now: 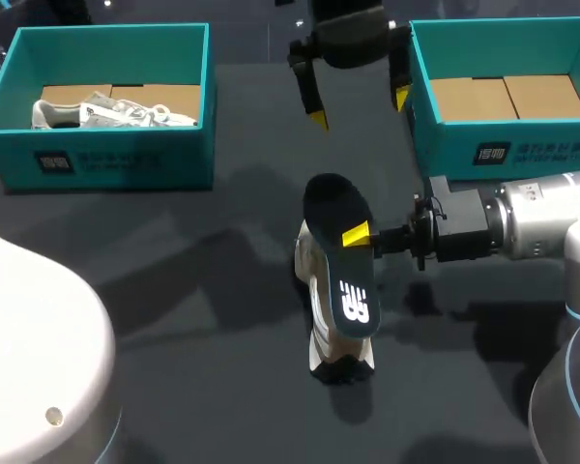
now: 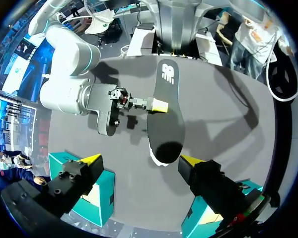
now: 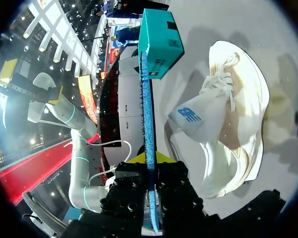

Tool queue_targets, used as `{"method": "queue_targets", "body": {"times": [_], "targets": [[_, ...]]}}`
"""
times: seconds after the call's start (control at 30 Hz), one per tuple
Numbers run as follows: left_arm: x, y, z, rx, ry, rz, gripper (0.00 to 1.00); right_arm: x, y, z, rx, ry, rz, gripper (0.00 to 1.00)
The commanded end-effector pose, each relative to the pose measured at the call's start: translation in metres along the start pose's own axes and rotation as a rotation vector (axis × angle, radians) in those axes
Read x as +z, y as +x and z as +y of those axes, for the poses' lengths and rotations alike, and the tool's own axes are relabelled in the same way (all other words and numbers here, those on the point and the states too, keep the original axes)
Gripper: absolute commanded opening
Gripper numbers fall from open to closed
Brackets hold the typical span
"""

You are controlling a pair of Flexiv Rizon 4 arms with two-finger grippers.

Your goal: Take the shoe out of the shoebox, open the shoe tongue, remove and reinsert the insole, then place the shoe into the shoebox

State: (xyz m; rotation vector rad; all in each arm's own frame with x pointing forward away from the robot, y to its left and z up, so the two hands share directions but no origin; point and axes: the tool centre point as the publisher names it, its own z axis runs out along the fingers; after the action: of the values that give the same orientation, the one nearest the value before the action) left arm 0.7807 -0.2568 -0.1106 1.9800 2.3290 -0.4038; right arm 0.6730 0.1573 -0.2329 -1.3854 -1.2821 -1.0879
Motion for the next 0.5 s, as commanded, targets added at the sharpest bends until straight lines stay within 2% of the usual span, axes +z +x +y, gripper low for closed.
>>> {"method": "queue_targets", "body": {"times": [0.03, 0.5], "targets": [[0.009, 0.04, -0.007, 0.0, 0.003, -0.304, 1.0, 0.001, 0.0, -0.001, 0.0, -0.003, -0.003, 0.0], [0.024, 0.075, -0.014, -0.013, 0.032, -0.632, 1.0, 0.001, 0.0, -0.001, 0.0, -0.003, -0.003, 0.0]]}}
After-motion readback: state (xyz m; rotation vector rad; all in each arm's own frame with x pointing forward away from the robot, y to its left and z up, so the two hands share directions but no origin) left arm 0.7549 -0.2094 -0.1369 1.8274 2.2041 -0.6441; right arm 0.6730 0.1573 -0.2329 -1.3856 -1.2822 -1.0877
